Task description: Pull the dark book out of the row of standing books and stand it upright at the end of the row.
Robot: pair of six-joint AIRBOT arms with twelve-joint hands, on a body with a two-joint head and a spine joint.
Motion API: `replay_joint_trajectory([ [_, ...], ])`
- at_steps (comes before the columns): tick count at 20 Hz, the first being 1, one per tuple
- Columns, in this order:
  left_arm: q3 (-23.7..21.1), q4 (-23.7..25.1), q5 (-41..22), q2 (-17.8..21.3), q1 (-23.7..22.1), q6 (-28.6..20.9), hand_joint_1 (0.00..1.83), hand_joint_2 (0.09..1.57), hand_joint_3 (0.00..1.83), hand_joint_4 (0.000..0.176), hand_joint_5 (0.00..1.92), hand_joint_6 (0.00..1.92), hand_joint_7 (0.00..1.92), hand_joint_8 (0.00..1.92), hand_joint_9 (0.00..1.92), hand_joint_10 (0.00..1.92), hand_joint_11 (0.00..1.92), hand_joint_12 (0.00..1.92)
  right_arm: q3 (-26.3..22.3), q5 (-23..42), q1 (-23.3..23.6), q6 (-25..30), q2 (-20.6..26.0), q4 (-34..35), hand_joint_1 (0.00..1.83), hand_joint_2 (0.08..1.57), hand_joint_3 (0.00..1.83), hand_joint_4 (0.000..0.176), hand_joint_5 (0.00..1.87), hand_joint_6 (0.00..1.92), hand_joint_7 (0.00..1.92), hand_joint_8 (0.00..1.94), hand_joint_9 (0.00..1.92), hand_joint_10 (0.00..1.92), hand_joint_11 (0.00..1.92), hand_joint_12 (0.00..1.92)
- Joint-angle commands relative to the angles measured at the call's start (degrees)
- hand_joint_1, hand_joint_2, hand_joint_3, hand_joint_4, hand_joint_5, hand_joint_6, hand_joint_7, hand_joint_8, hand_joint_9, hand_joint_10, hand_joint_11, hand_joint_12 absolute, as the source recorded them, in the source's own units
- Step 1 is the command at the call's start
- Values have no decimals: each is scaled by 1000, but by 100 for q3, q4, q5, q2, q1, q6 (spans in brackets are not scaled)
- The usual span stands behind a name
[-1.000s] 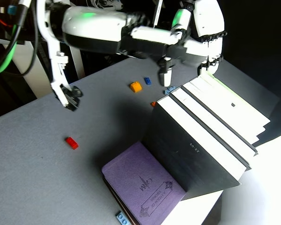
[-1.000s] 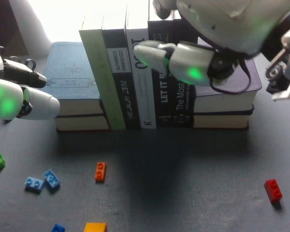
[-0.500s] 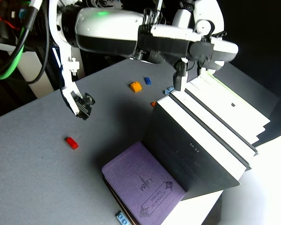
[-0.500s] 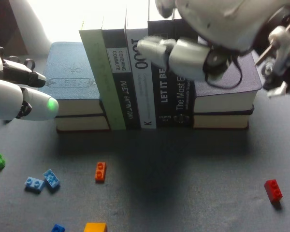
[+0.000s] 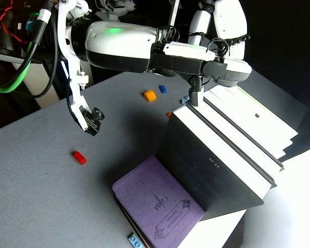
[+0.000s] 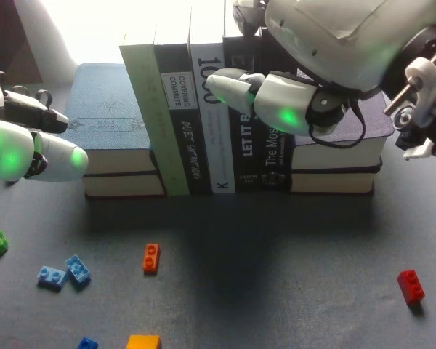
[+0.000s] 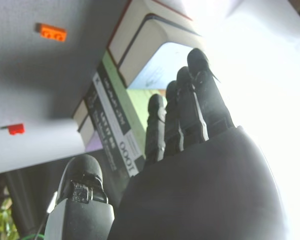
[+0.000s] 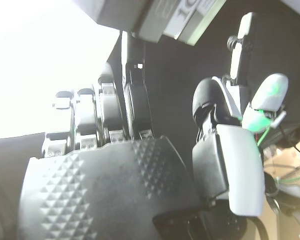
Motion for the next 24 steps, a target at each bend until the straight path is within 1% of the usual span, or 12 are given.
replay_joint_trajectory([
  [1, 14, 183, -369, 65, -68, -16, 0, 1186, 0, 58, 234, 18, 204, 12, 245, 12, 334, 34, -114, 367, 16, -62, 83, -107, 0, 1225, 0, 0, 674, 671, 190, 0, 0, 0, 0, 0],
  [4, 13, 183, -369, 65, -68, -27, 0, 1174, 0, 62, 220, 8, 207, 10, 241, 7, 329, 29, -478, 359, -30, -437, 198, 352, 0, 1226, 0, 0, 673, 673, 186, 3, 0, 0, 0, 0],
  [7, 13, 183, -369, 65, -68, -34, 0, 1210, 8, 45, 221, 6, 193, 1, 233, 2, 318, 22, -919, 422, -87, -864, 325, 844, 0, 1243, 2, 0, 718, 660, 223, 10, 0, 0, 0, 0],
  [9, 13, 183, -369, 65, -67, -43, 0, 1213, 8, 44, 221, 5, 191, 0, 232, 2, 317, 21, -1211, 443, -98, -1077, 391, 1181, 0, 1245, 3, 0, 723, 656, 226, 9, 0, 0, 0, 0],
  [10, 13, 183, -369, 65, -67, -43, 0, 1213, 8, 44, 221, 5, 191, 0, 232, 2, 317, 21, -1260, 443, -98, -1126, 399, 1245, 0, 1245, 3, 0, 723, 656, 226, 9, 0, 0, 0, 0],
  [12, 13, 184, -369, 65, -67, -43, 0, 1179, 0, 60, 228, 11, 214, 13, 244, 6, 333, 27, -1424, 437, -118, -1225, 431, 1390, 0, 1225, 0, 0, 689, 649, 185, 0, 0, 0, 0, 0],
  [13, 13, 184, -369, 65, -67, -43, 0, 1201, 4, 45, 218, 4, 191, 1, 232, 0, 319, 20, -1543, 428, -154, -1291, 449, 1401, 0, 1241, 1, 0, 728, 661, 226, 16, 0, 0, 0, 0],
  [14, 13, 184, -369, 65, -67, -44, 0, 1205, 6, 45, 211, 1, 184, 0, 233, 1, 318, 19, -1607, 428, -173, -1318, 461, 1419, 0, 1242, 2, 0, 733, 662, 227, 15, 0, 0, 0, 0],
  [16, 14, 184, -369, 65, -67, -45, 0, 1190, 0, 61, 211, 3, 208, 10, 255, 9, 349, 31, -1751, 423, -193, -1487, 484, 1641, 0, 1220, 0, 0, 716, 663, 224, 12, 0, 0, 0, 0],
  [18, 14, 184, -369, 65, -65, -46, 0, 1202, 3, 45, 219, 4, 205, 5, 255, 6, 339, 24, -1872, 361, -226, -1700, 515, 1899, 0, 1239, 1, 0, 718, 667, 218, 8, 0, 0, 0, 0],
  [21, 14, 184, -369, 65, -65, -48, 0, 1192, 0, 55, 214, 5, 199, 5, 243, 4, 348, 27, -2058, 351, -374, -1811, 591, 1933, 0, 1221, 0, 0, 686, 694, 201, 3, 0, 0, 0, 0],
  [24, 14, 184, -369, 65, -65, -50, 0, 1206, 5, 49, 208, 1, 190, 0, 240, 1, 345, 23, -2234, 327, -498, -1965, 610, 2135, 0, 1240, 5, 0, 700, 707, 199, 3, 0, 0, 0, 0],
])
